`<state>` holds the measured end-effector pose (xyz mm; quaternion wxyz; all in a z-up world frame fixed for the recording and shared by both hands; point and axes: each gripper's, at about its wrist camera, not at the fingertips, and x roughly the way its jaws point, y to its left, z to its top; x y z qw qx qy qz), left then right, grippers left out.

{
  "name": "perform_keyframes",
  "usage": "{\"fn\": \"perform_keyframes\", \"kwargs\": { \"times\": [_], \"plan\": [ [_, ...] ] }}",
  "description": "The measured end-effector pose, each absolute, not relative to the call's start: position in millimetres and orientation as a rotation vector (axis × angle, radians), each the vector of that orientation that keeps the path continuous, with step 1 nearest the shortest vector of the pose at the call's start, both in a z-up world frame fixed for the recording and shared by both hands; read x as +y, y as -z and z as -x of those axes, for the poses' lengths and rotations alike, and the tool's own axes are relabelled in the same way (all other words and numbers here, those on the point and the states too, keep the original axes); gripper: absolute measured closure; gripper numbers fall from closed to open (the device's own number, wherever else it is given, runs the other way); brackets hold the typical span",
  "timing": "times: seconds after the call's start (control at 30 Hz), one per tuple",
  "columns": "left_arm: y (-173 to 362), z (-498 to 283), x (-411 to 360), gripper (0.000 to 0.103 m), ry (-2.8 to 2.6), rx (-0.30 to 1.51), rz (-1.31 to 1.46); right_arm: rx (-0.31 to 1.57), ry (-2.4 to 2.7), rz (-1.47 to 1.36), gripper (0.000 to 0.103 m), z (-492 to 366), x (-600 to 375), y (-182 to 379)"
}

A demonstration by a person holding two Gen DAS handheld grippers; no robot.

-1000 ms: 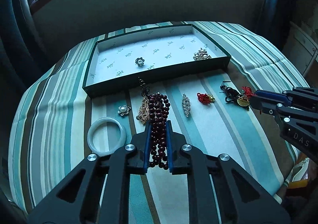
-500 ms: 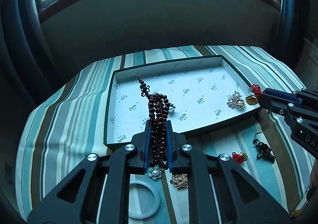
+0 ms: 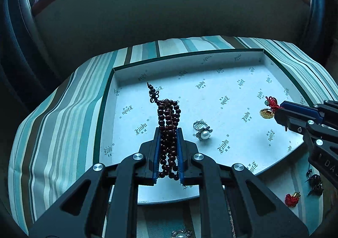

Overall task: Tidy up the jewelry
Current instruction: 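Lift bracelet and red cord into the tray and open both tools, then raise both open tools away from the tray toward the remaining jewelry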

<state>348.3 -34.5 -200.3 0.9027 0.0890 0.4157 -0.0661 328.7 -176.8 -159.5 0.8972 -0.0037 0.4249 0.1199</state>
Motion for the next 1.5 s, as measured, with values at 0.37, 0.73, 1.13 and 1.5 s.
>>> {"fn": "perform_keyframes", "kwargs": {
  "times": [0.37, 0.73, 1.13, 1.5],
  "plan": [
    [220.2, -357.3, -28.6, 0.075, 0.118, 0.904, -0.175, 0.936, -0.244, 0.004, 0.091, -335.0, -176.9, 183.9],
    [218.6, -354.8, -25.1, 0.047, 0.106, 0.902, -0.168, 0.950, -0.235, 0.008, 0.069, -332.0, -177.5, 190.9],
    [215.3, -351.5, -21.5, 0.036, 0.098, 0.894, -0.163, 0.926, -0.230, 0.014, 0.051, -328.3, -175.8, 185.7],
    [203.4, -339.6, -21.3, 0.026, 0.082, 0.872, -0.173, 0.899, -0.223, 0.017, 0.051, -320.0, -178.4, 173.0]
  ]
}}
